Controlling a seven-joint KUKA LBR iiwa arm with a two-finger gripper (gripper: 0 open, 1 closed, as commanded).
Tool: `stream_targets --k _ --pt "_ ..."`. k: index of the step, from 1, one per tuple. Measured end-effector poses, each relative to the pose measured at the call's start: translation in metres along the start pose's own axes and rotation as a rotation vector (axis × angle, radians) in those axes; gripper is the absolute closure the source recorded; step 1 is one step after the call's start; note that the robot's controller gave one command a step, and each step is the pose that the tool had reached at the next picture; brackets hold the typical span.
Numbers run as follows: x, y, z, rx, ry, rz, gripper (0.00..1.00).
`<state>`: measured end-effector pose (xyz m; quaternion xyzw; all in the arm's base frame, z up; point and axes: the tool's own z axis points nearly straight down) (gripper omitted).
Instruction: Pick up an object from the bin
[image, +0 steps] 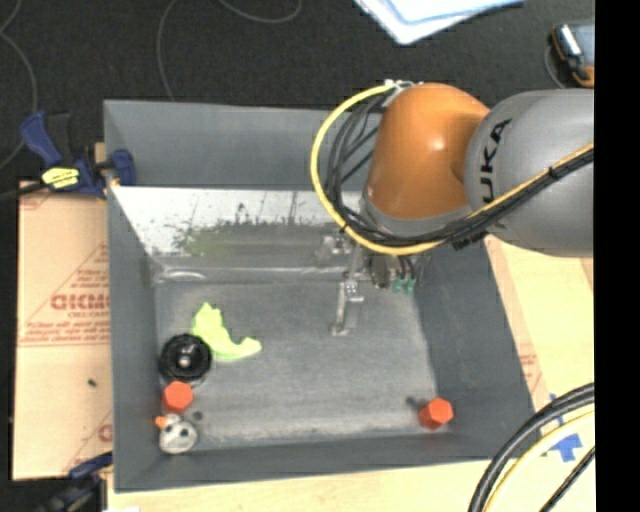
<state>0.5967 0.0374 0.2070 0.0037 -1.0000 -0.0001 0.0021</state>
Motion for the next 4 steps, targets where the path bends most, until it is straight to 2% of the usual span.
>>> stream_targets --k 1,2,3,4 --pt "-0.002 0.000 -0.005 0.000 -0.008 0.001 0.00" --pt "-0.016 0.001 0.049 -0.001 0.001 0.001 0.00" --pt "0.051 -0.024 0.047 0.001 -0.005 -0.023 0.00" --pt "0.015 0.026 0.095 -0.003 -0.003 -0.046 0.00"
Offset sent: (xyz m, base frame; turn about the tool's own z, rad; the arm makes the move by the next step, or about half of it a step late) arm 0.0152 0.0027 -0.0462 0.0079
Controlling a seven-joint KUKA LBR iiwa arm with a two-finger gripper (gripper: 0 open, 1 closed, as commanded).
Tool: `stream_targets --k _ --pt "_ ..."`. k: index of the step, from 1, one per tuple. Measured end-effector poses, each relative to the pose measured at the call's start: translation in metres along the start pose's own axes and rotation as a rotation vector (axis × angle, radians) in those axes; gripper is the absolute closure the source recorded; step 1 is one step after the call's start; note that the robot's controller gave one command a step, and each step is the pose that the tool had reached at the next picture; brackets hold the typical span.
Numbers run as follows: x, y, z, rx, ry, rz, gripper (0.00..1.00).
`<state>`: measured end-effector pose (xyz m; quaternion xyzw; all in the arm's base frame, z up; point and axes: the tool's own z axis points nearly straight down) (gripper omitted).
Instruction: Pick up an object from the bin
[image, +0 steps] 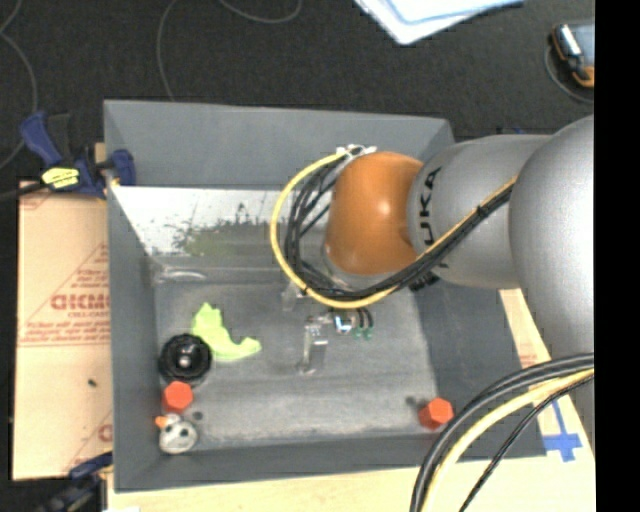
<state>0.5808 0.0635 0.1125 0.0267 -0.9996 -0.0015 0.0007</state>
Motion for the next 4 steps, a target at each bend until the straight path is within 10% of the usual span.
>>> stream_targets --k 1,2,3,4 --pt "0.033 -0.024 -0.002 0.005 -0.002 -0.012 0.00" --pt "-0.056 0.002 -0.013 0.000 -0.007 -0.103 0.00" --pt "0.029 0.028 -0.043 0.005 -0.002 -0.252 0.00" --pt "-0.036 -0.017 -0.112 0.003 -0.009 -0.301 0.00"
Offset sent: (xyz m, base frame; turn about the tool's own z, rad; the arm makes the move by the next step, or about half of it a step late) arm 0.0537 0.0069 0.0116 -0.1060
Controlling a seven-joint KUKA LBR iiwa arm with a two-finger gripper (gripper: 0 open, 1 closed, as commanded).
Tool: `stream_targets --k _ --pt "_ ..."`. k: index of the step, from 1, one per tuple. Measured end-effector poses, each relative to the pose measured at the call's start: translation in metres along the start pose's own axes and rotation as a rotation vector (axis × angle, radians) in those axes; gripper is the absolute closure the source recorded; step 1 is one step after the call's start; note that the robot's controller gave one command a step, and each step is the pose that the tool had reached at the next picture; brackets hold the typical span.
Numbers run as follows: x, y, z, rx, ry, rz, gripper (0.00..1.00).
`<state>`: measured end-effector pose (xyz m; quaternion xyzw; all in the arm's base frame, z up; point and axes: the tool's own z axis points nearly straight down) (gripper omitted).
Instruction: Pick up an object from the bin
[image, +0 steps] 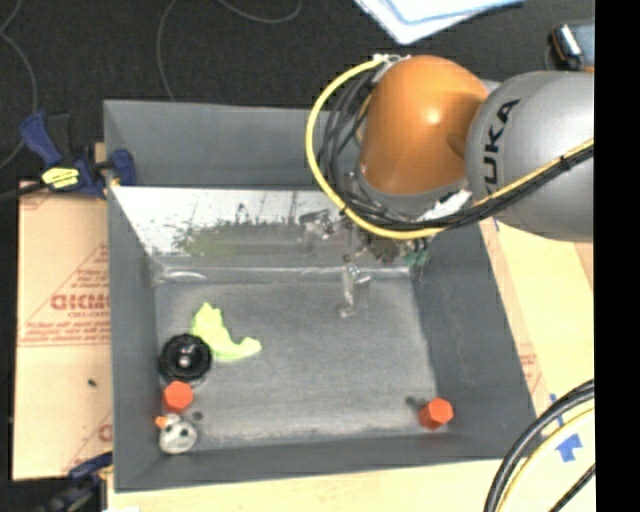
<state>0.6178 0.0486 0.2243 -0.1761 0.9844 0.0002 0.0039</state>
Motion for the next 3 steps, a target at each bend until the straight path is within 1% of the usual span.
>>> stream_targets --k 1,2,3 --pt "0.037 0.053 -0.020 0.001 0.003 0.350 0.00" --pt "0.055 0.063 -0.014 0.001 -0.001 0.259 0.00" --pt "0.029 0.048 0.039 0.001 0.001 0.314 0.00"
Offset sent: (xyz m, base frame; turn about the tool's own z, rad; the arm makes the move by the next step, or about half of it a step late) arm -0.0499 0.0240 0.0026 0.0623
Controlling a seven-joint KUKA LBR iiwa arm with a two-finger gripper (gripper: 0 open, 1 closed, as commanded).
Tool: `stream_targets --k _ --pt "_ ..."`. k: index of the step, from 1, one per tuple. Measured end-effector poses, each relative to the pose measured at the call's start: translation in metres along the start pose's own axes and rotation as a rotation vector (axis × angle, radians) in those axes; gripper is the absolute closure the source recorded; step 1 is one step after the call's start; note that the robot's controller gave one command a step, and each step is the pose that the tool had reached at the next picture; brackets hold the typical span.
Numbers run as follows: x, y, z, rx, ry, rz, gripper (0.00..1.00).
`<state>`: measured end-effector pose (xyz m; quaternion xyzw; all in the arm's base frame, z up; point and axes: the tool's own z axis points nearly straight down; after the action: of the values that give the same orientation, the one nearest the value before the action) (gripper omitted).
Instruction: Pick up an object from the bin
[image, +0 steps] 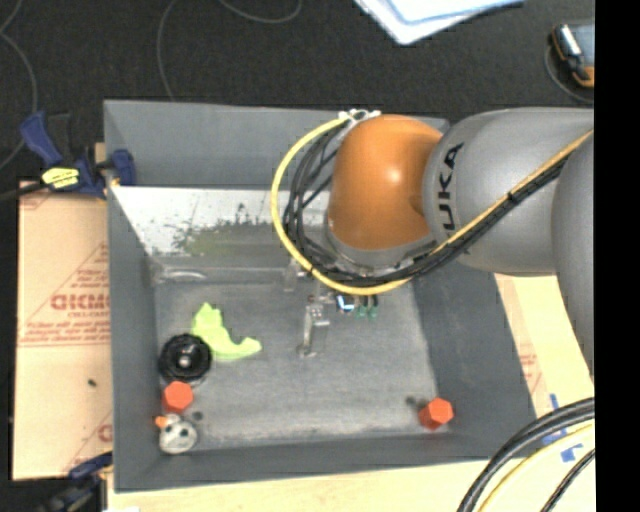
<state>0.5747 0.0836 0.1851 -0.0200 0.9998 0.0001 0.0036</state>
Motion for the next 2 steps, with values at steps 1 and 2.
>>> stream_targets --k 1,2 --pt "-0.002 0.040 0.006 0.000 -0.006 -0.125 0.00" --pt "0.003 0.064 0.044 0.000 0.001 -0.037 0.00"
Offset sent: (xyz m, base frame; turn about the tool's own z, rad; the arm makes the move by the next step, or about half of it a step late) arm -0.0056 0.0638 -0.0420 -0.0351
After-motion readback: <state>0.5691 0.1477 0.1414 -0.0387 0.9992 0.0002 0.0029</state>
